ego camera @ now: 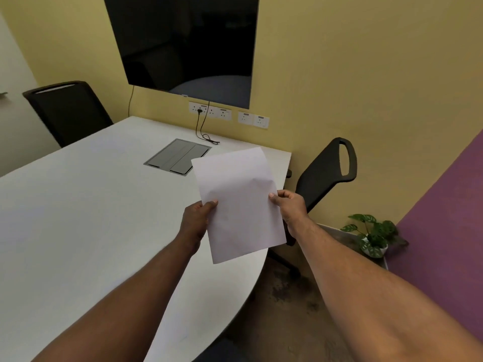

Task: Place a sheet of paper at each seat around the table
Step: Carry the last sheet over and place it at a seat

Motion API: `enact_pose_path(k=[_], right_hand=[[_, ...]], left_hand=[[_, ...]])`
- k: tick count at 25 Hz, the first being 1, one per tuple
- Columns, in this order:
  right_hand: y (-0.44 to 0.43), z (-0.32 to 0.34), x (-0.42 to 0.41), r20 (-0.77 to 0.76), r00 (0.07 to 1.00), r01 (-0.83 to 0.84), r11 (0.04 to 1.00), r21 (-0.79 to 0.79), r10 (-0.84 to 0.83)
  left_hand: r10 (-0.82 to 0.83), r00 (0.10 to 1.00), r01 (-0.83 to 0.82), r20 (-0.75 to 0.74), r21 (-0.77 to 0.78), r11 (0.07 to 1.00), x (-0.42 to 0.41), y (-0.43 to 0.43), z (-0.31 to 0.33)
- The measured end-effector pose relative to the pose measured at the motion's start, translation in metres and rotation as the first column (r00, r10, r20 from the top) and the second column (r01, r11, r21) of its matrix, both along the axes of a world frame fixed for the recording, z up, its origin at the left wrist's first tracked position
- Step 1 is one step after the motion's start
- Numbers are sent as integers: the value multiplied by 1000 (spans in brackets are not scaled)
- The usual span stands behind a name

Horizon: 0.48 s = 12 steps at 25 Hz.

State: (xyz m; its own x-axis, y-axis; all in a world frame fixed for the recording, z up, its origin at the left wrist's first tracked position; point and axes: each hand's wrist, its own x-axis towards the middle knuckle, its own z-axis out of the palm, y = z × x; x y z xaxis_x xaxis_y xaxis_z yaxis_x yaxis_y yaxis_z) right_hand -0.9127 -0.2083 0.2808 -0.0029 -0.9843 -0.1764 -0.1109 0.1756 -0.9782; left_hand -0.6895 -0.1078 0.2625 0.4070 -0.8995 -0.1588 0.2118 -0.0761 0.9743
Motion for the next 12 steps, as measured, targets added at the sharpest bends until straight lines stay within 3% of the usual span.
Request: enact_pose_path(k=[4, 12], right_hand=[[-56, -7, -37, -11, 993, -119, 993, 14, 119], [-170, 1, -128, -10, 978, -208, 978, 16, 208]], left_hand=[[129, 992, -130, 12, 34, 991, -41, -40, -13], [211, 977, -213, 36, 54, 976, -144, -122, -7]])
